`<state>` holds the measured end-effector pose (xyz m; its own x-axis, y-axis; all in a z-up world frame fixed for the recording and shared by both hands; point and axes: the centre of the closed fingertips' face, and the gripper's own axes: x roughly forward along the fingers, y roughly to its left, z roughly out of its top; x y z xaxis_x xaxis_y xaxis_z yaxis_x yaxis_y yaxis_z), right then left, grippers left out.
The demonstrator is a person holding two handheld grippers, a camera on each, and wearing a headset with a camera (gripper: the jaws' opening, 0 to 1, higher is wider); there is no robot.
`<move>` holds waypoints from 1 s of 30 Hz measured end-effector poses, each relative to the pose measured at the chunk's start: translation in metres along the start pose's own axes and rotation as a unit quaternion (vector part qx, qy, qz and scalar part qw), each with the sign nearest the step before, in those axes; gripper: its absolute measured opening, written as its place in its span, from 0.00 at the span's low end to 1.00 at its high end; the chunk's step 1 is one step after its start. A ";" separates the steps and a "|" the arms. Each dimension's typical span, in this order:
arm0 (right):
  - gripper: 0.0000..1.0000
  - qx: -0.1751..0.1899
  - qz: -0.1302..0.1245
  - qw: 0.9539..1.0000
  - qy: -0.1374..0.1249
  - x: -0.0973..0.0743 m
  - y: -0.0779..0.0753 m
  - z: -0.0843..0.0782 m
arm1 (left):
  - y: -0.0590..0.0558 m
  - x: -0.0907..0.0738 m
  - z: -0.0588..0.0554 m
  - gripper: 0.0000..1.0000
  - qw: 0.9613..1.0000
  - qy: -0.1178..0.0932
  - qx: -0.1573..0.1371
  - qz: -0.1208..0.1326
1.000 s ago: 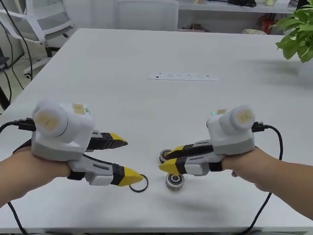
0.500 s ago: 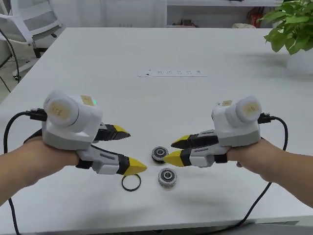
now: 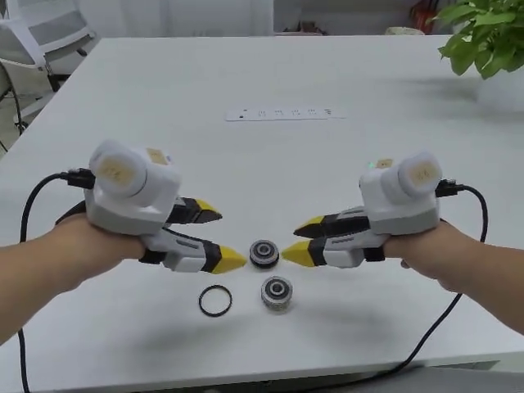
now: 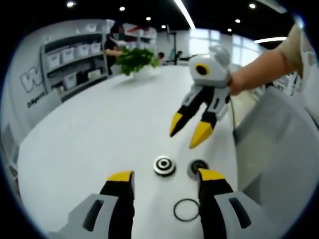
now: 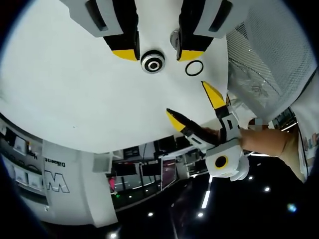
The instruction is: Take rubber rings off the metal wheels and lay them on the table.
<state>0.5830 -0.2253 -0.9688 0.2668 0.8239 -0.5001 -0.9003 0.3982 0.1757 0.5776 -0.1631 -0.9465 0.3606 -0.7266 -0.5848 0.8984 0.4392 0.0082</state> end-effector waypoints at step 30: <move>0.27 -0.022 0.007 1.000 0.022 0.023 -0.011 -0.022 | 0.003 0.047 -0.009 0.39 0.999 0.016 -0.005 -0.028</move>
<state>0.5910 -0.2199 -1.0008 0.2391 0.8110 -0.5340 -0.9183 0.3675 0.1469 0.5948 -0.1910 -0.9810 0.3014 -0.7326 -0.6103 0.9144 0.4036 -0.0329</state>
